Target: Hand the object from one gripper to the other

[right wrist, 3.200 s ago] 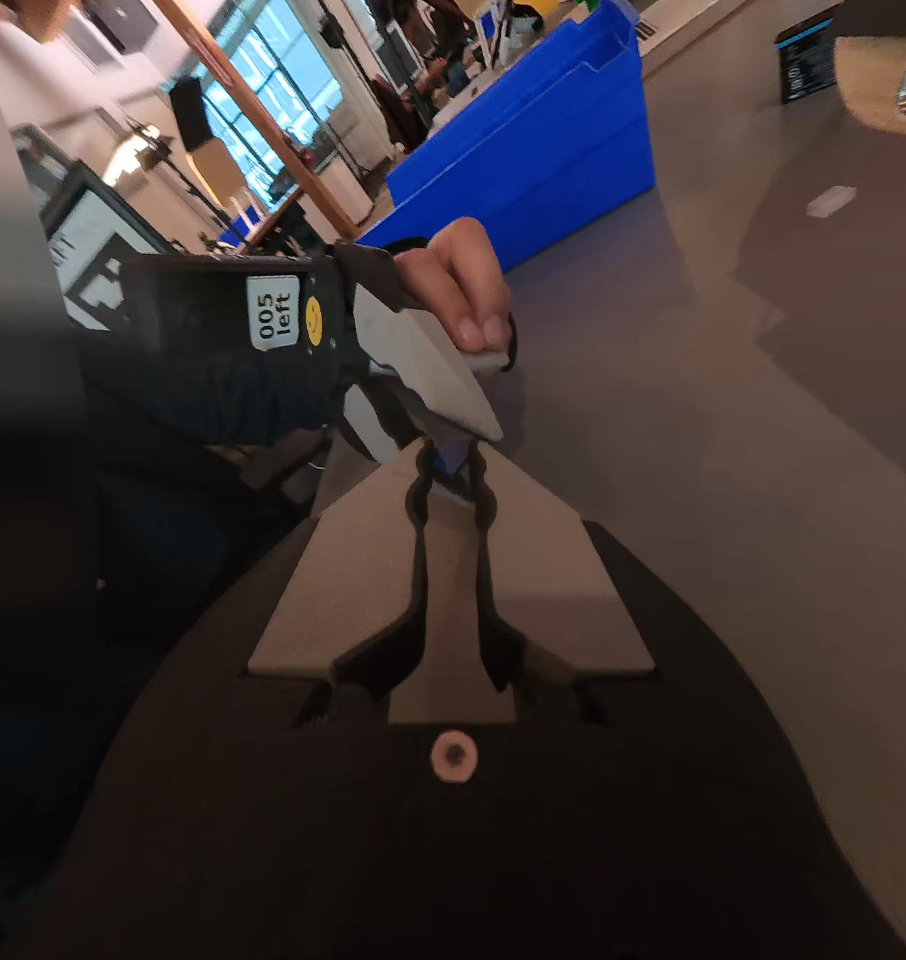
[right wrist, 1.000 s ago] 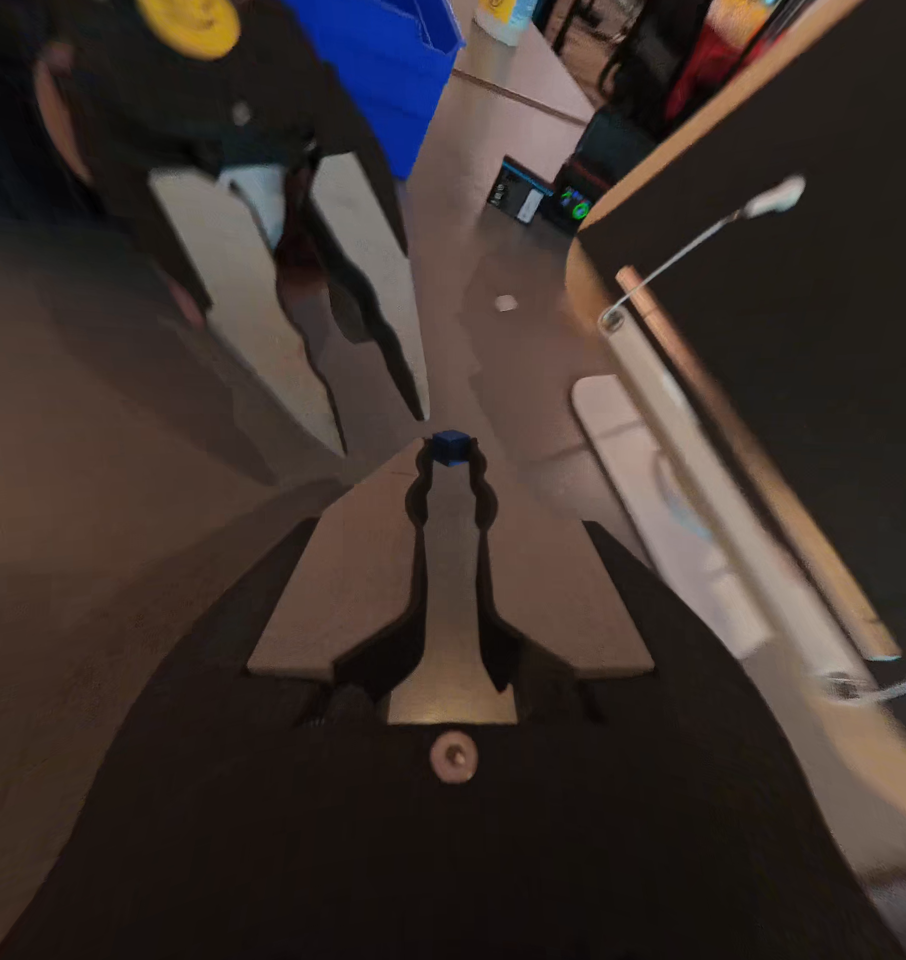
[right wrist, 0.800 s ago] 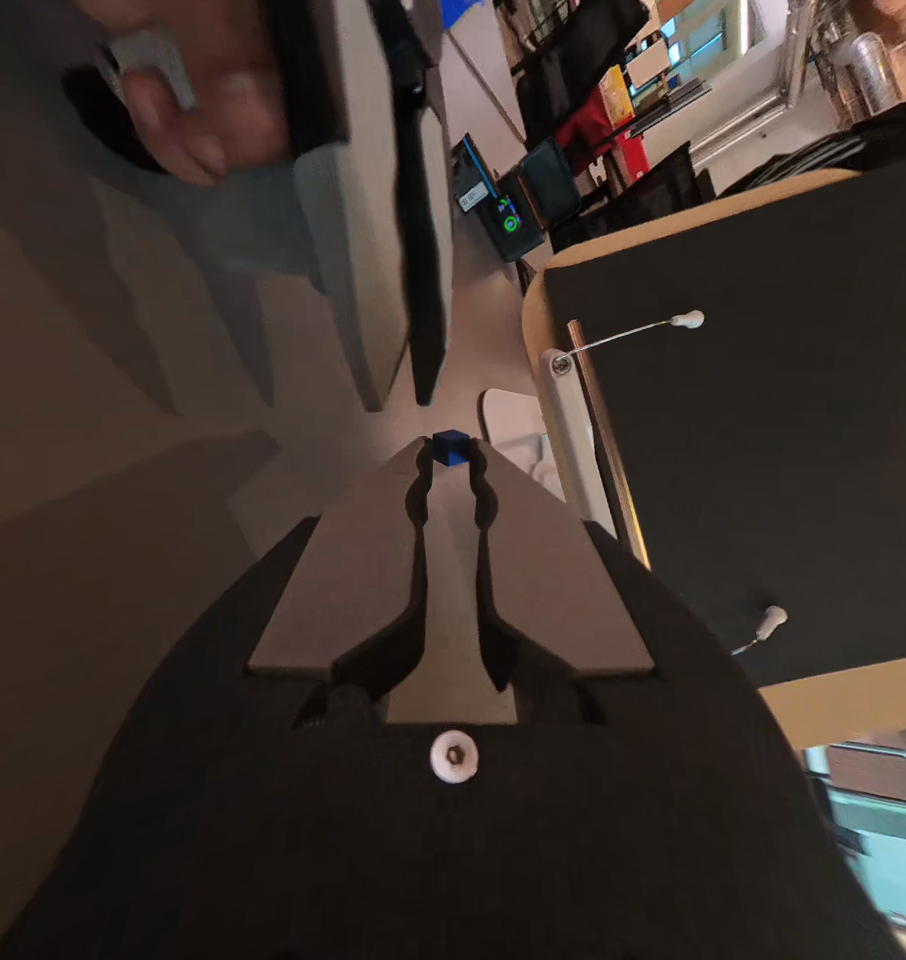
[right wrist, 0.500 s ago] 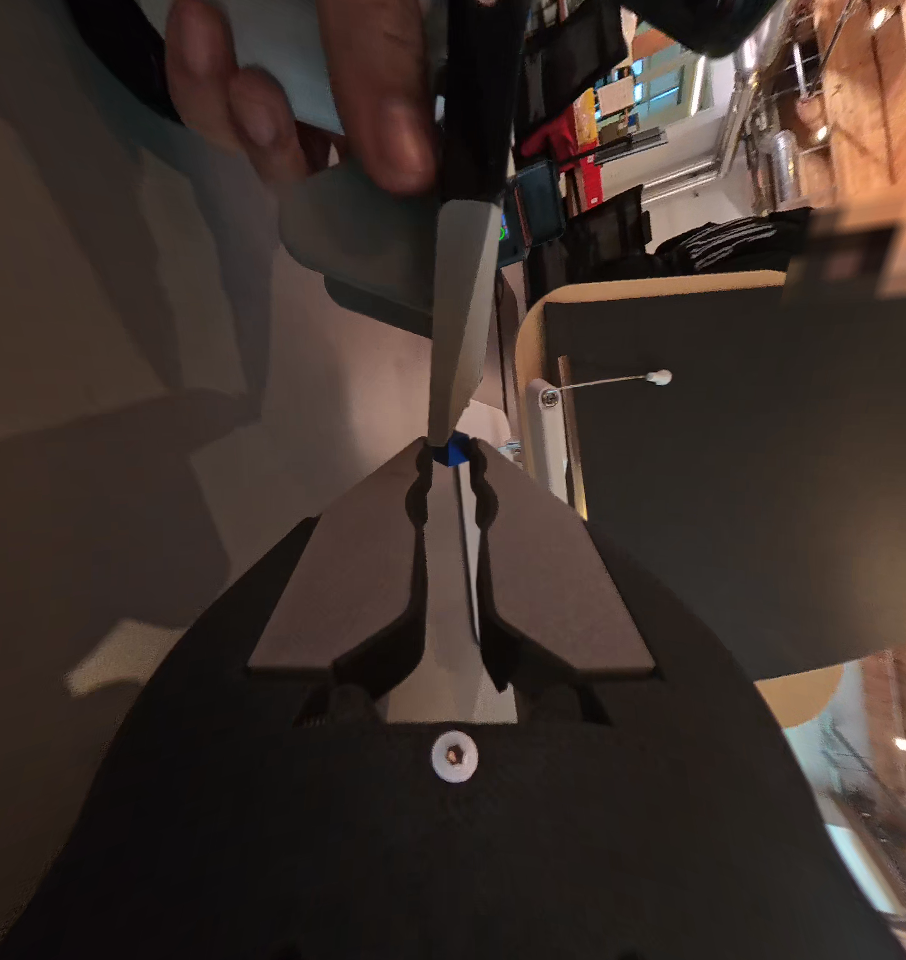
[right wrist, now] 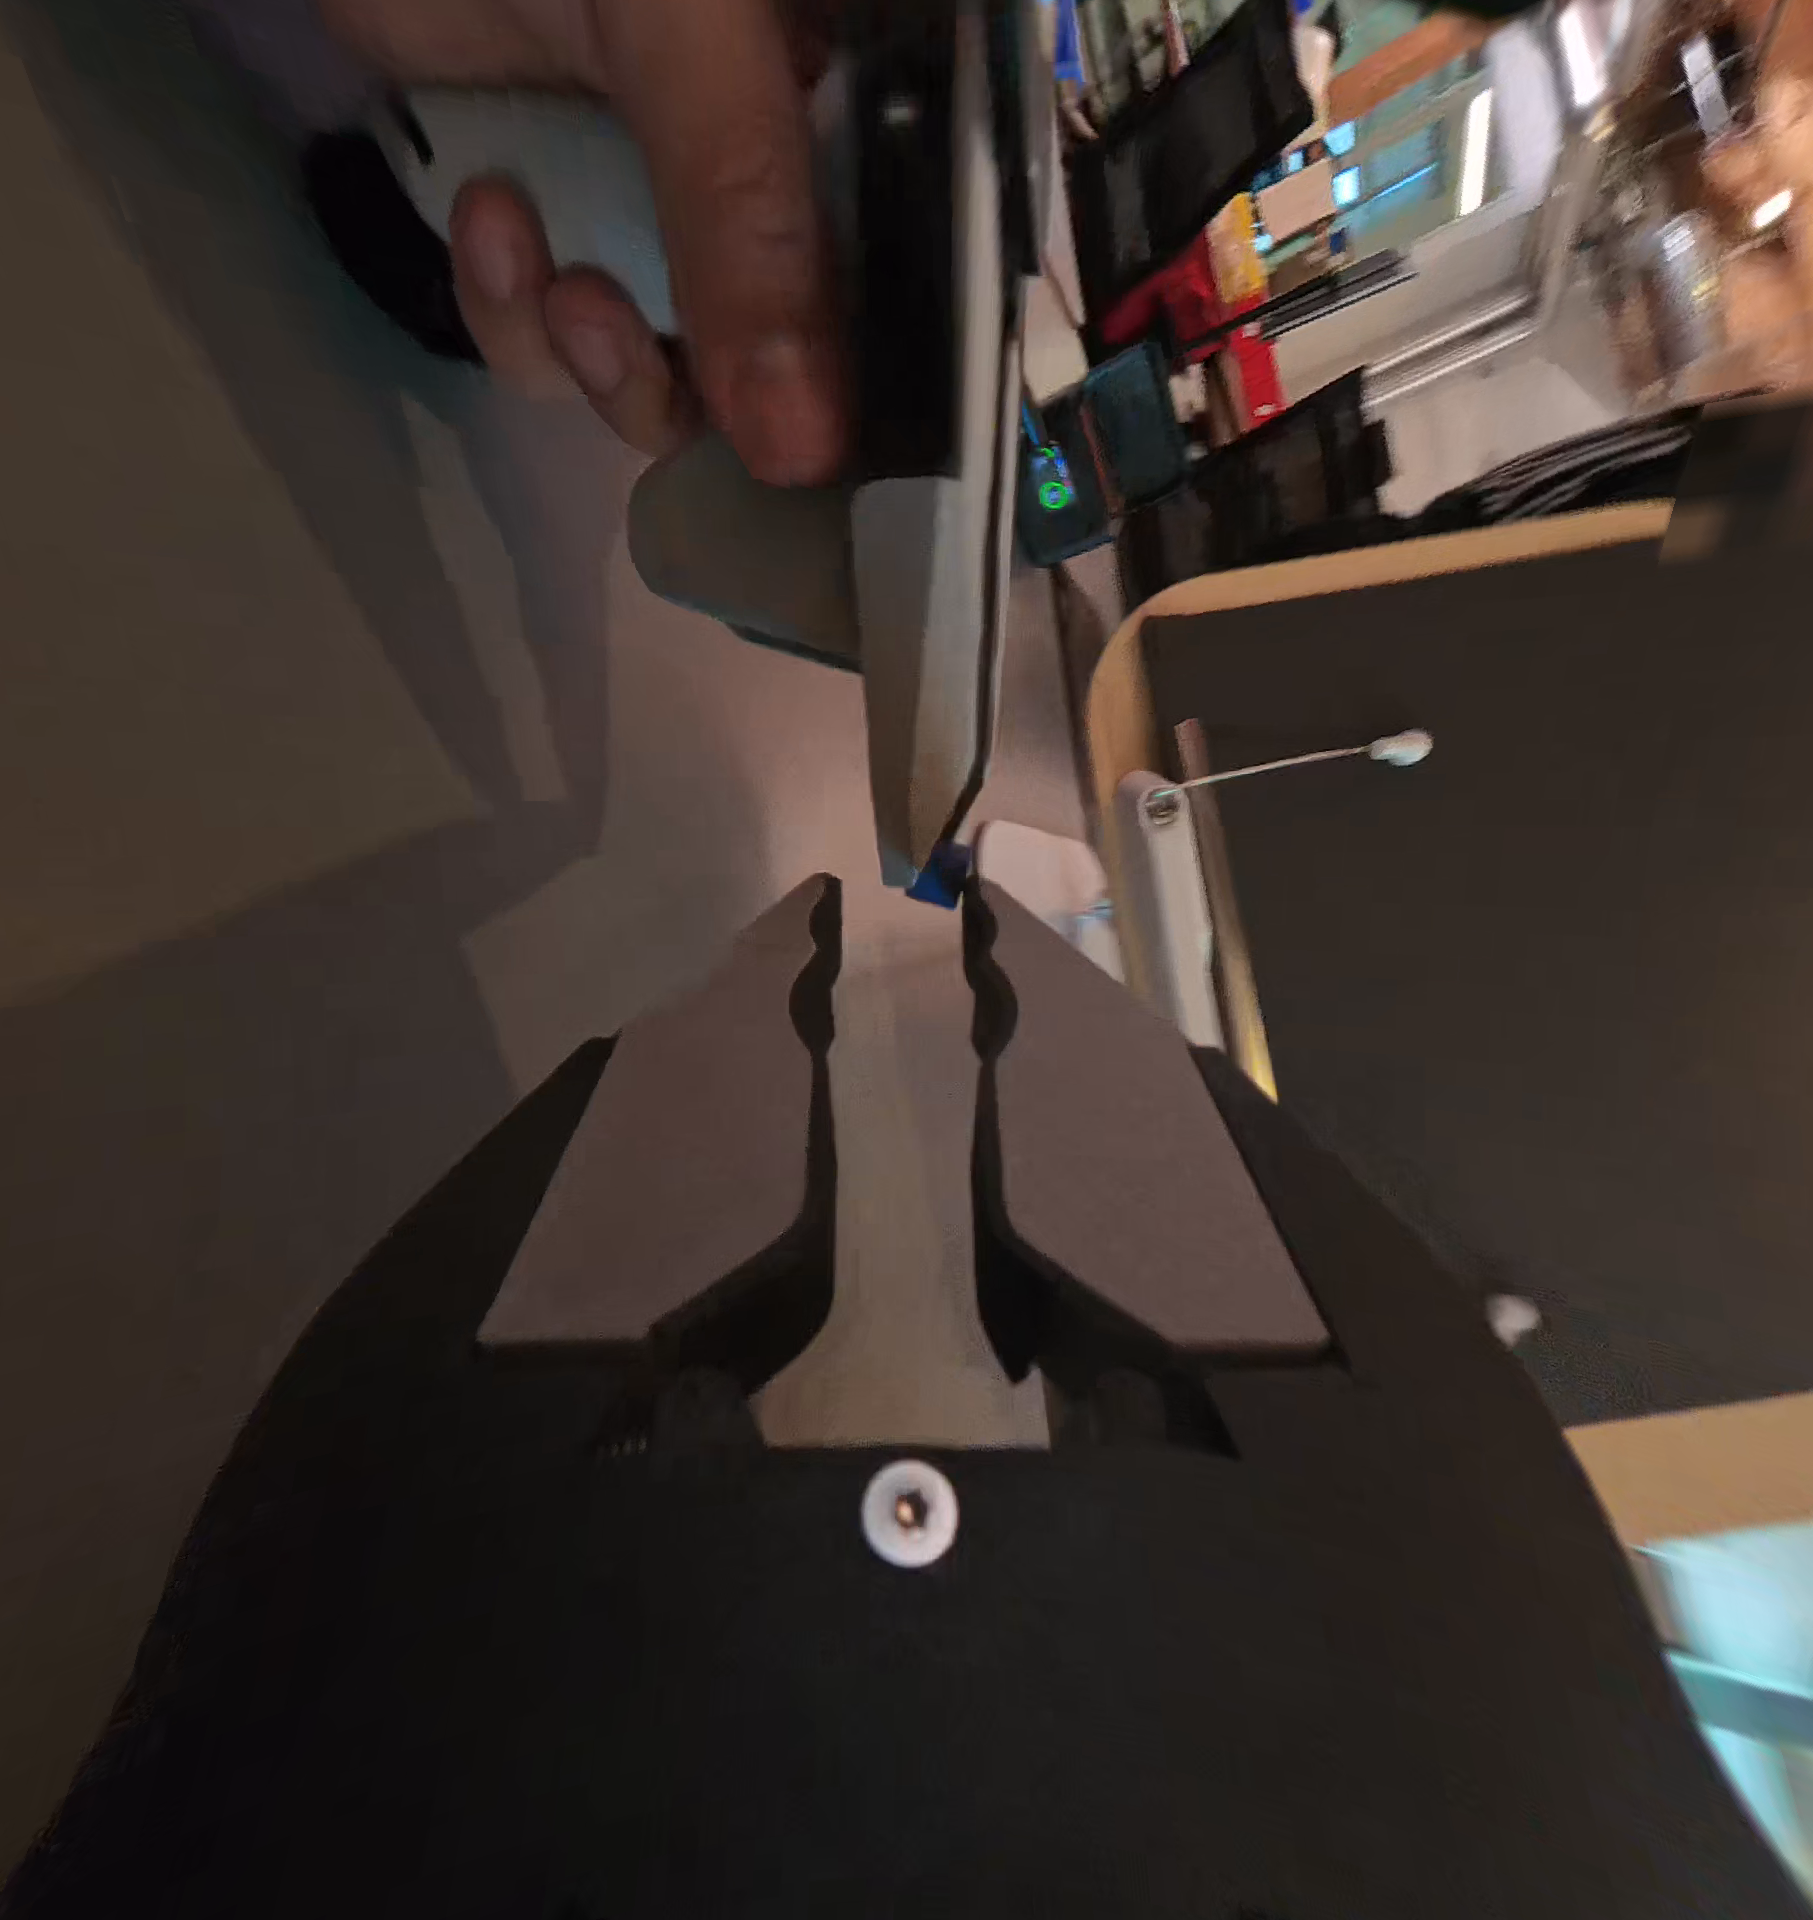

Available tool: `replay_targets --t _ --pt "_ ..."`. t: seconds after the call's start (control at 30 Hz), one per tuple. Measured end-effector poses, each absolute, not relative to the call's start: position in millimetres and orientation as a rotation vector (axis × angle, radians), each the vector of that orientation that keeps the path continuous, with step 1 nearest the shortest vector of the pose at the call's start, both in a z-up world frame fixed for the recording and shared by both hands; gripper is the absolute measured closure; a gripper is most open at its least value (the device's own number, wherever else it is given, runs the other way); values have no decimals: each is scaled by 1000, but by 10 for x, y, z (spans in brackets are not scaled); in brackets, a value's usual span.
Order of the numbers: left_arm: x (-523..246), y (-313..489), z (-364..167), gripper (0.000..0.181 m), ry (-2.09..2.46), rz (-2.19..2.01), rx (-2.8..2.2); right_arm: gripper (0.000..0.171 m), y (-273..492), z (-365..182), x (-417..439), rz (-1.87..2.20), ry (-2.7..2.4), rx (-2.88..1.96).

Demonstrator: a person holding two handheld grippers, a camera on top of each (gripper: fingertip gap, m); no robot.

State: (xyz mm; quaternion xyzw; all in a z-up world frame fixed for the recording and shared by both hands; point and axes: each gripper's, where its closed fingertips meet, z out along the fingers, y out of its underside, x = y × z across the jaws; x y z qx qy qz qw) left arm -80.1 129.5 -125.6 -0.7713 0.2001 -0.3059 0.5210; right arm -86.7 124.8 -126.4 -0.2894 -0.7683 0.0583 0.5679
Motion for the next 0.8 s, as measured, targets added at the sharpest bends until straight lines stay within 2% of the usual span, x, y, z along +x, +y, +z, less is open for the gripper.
replay_targets --t 0.17,0.27,0.43,0.53,0.6,0.8 --pt "-868 1338 -1195 172 604 -410 -1785 153 1271 -1229 -802 605 -1822 -951" --pt "-840 1334 -1177 172 687 -245 -1741 142 1280 -1204 -818 896 -1790 -1135" --pt "-840 1344 -1218 172 846 88 -1670 145 1248 -1093 -833 1276 -1691 -1314" --pt "-744 1325 -1245 172 912 169 -1636 150 1239 -1157 -874 1386 -1665 -1433" --pt "-733 1328 -1257 172 929 215 -1634 160 1220 -1220 -894 1420 -1671 -1479" --pt "-766 1362 -1277 173 911 262 -1643 163 1258 -1261 -910 1454 -1643 -1562"
